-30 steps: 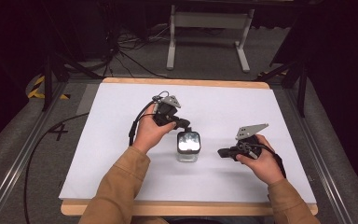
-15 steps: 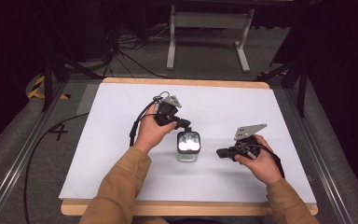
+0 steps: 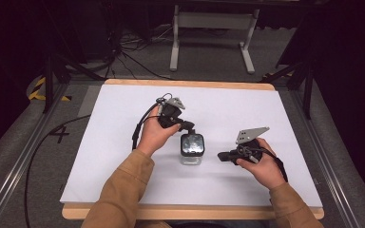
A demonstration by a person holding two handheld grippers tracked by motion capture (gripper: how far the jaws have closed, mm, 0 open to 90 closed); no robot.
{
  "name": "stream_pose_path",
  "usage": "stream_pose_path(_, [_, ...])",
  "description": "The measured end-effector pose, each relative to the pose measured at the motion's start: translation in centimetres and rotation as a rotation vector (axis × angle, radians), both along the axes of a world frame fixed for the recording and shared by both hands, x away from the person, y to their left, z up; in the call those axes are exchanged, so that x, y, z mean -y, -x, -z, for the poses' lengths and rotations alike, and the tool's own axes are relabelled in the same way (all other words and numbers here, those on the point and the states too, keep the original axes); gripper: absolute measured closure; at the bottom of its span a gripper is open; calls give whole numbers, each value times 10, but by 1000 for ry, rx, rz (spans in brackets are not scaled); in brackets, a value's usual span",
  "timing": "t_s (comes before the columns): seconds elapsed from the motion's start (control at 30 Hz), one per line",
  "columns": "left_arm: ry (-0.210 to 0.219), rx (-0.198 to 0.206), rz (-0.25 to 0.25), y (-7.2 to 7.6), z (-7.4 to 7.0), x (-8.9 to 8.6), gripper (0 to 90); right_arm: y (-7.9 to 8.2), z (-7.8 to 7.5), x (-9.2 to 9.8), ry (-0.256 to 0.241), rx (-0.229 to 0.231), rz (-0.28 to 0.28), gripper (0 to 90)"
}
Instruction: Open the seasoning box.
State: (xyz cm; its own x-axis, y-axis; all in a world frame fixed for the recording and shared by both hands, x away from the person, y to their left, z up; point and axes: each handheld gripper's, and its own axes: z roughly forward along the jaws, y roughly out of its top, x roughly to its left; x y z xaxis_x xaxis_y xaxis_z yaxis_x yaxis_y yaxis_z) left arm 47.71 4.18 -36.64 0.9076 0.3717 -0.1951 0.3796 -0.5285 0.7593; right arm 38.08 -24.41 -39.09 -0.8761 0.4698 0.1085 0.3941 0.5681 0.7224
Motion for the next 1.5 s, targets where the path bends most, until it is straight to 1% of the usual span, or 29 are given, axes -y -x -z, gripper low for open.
stream_pose_path(0.13, [11, -3, -2, -1, 1, -1, 899, 2, 0, -6, -5, 15, -15, 899])
stream_pose_path(0.2, [10, -6, -4, -1, 1, -1, 899, 2, 0, -7, -7, 18, -19, 899])
stream_pose_path(0.27, [9, -5, 0, -1, 1, -1, 899, 4, -1, -11, -16, 31, -29, 900])
stream_pose_path(0.37, [10, -10, -3, -1, 1, -1, 899, 6, -1, -18, -38, 54, -45, 900])
stream_pose_path(0.5, [13, -10, -1, -1, 1, -2, 899, 8, -3, -25, -77, 87, -46, 900])
stream_pose_path(0.53, [5, -14, 2, -1, 1, -2, 899, 8, -3, -27, -86, 96, -49, 900])
stream_pose_path(0.6, [12, -13, -1, -1, 1, -2, 899, 9, -3, -29, -99, 102, -46, 900])
stream_pose_path(0.67, [19, -11, -2, -1, 2, -2, 899, 9, -1, -33, -99, 100, -42, 900])
stream_pose_path(0.77, [20, -13, -3, -1, 2, -2, 899, 9, 0, -36, -110, 100, -39, 900])
stream_pose_path(0.87, [21, -13, -4, -1, 2, -2, 899, 9, 0, -38, -121, 118, -38, 900])
stream_pose_path(0.97, [21, -9, -7, -1, 2, -2, 898, 10, -1, -39, -125, 124, -32, 900])
stream_pose_path(1.03, [9, -6, -19, 0, 1, -3, 893, 10, -1, -38, -132, 129, -26, 900])
stream_pose_path(1.07, [-3, 0, -29, 0, 1, -3, 868, 10, -1, -38, -135, 131, -24, 900])
stream_pose_path(1.13, [-24, 14, -64, 1, -1, -5, 788, 10, -1, -38, -136, 131, -25, 900])
stream_pose_path(1.17, [-17, 26, -74, 1, -2, -7, 787, 10, -1, -38, -136, 132, -25, 900])
stream_pose_path(1.23, [20, 20, -79, 2, -3, -10, 778, 10, -1, -39, -136, 133, -27, 900])
stream_pose_path(1.33, [34, 39, -87, 7, -9, -17, 785, 9, -2, -39, -137, 138, -32, 900])
stream_pose_path(1.37, [34, 39, -87, 7, -9, -17, 787, 9, -2, -39, -137, 138, -32, 900])
stream_pose_path(1.4, [37, 39, -88, 11, -13, -21, 786, 9, -4, -40, -132, 143, -33, 900])
stream_pose_path(1.47, [37, 40, -94, 12, -14, -23, 779, 9, -4, -41, -128, 147, -34, 900])
stream_pose_path(1.5, [20, 35, -106, 17, -17, -27, 779, 9, -6, -42, -119, 157, -37, 900])
